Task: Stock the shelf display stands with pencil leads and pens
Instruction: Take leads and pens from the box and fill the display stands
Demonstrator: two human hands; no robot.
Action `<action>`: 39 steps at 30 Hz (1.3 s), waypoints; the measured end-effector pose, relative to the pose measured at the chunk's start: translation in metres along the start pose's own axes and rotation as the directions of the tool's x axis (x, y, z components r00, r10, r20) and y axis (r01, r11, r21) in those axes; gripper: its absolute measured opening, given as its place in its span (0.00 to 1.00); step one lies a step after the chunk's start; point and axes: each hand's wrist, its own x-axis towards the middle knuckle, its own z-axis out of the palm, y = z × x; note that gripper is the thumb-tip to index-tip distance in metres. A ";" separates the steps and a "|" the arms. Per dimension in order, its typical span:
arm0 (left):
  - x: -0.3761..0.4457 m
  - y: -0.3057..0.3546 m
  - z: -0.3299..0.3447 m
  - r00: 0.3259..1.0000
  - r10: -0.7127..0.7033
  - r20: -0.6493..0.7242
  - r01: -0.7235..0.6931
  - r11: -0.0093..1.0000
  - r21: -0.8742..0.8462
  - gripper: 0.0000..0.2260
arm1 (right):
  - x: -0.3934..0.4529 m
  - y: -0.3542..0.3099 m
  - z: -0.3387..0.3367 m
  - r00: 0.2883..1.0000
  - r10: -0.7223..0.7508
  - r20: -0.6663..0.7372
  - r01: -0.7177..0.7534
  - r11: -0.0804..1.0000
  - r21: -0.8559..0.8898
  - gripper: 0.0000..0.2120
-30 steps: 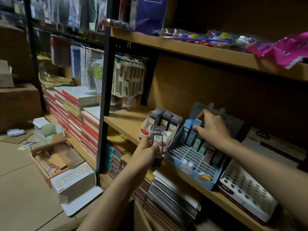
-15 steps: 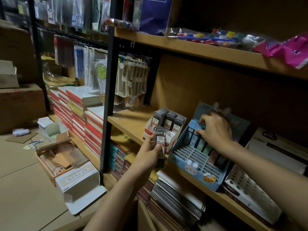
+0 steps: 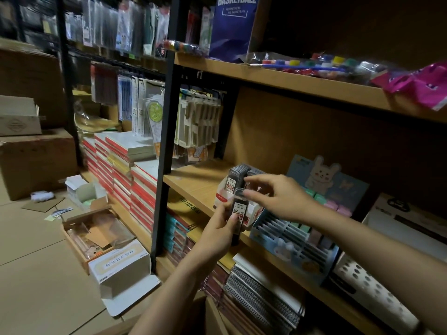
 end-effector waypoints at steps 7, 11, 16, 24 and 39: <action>0.004 0.002 0.001 0.995 0.098 0.012 -0.099 0.985 0.143 0.10 | 0.006 -0.006 -0.005 0.996 0.077 0.053 -0.080 0.996 0.046 0.10; 0.013 -0.007 0.002 0.963 0.257 -0.079 -0.191 0.861 0.471 0.17 | 0.022 -0.003 -0.028 0.992 0.121 -0.039 -0.118 0.990 0.078 0.07; 0.021 -0.027 -0.003 0.956 0.295 -0.011 -0.172 0.587 0.791 0.25 | 0.050 0.010 -0.043 0.950 0.156 -0.270 -0.162 0.987 -0.001 0.06; 0.027 -0.039 0.000 0.959 0.281 0.047 -0.188 0.501 0.845 0.26 | 0.070 0.025 -0.009 0.936 0.225 -0.270 -0.246 0.968 -0.046 0.06; 0.033 -0.044 -0.006 0.962 0.263 0.080 -0.198 0.463 0.864 0.26 | 0.073 0.026 0.024 0.958 0.110 -0.265 -0.191 0.933 -0.305 0.11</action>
